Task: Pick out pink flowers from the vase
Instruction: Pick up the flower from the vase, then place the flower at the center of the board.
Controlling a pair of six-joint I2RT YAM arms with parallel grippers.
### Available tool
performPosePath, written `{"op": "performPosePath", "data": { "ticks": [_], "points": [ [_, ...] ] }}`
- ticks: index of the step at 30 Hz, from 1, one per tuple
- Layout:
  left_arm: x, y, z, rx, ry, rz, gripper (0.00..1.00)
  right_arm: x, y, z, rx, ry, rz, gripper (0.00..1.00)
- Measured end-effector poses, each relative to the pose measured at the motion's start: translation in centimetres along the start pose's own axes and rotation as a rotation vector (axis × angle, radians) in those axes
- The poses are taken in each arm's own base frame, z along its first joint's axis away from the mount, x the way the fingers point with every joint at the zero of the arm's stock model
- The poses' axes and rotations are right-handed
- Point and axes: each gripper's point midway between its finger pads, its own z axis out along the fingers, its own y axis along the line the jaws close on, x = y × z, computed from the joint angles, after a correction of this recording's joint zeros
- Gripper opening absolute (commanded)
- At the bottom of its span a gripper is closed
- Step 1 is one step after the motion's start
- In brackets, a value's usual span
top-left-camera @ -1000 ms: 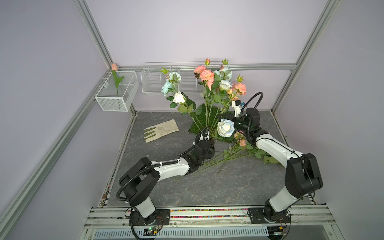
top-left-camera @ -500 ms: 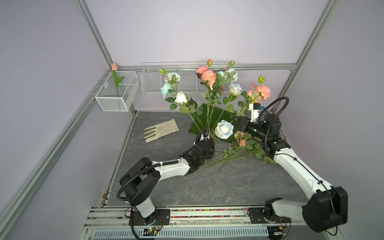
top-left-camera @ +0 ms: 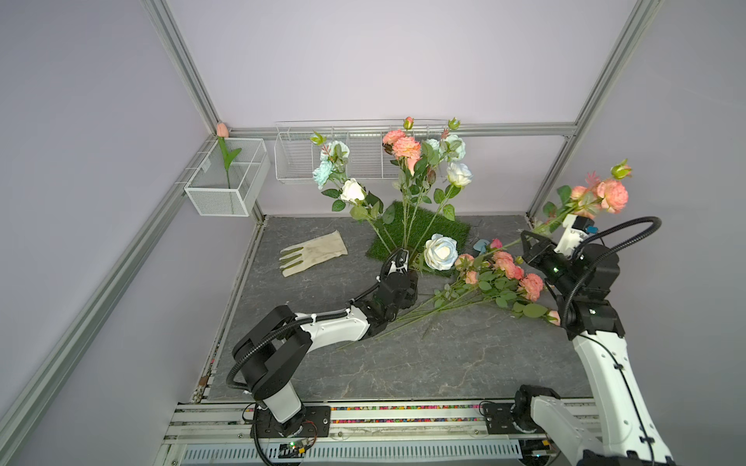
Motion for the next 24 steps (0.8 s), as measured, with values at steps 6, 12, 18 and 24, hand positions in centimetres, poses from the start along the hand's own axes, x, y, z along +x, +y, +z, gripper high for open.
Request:
{"op": "performPosePath", "data": {
  "ticks": [6,12,18,24],
  "points": [
    [0.0,0.0,0.0,0.0,-0.001,0.0,0.0,3.5,-4.4,-0.4,0.13,0.053,0.067,0.07],
    [0.0,0.0,0.0,0.001,-0.001,-0.001,0.0,6.6,-6.0,0.7,0.116,0.108,0.231,0.08],
    [-0.1,0.0,0.0,0.001,-0.002,-0.001,0.0,14.7,-6.5,3.2,0.11,0.303,0.413,0.1],
    [-0.1,0.0,0.0,0.002,-0.003,-0.002,0.0,18.5,-4.8,5.5,0.067,0.407,0.436,0.11]
  ]
}}
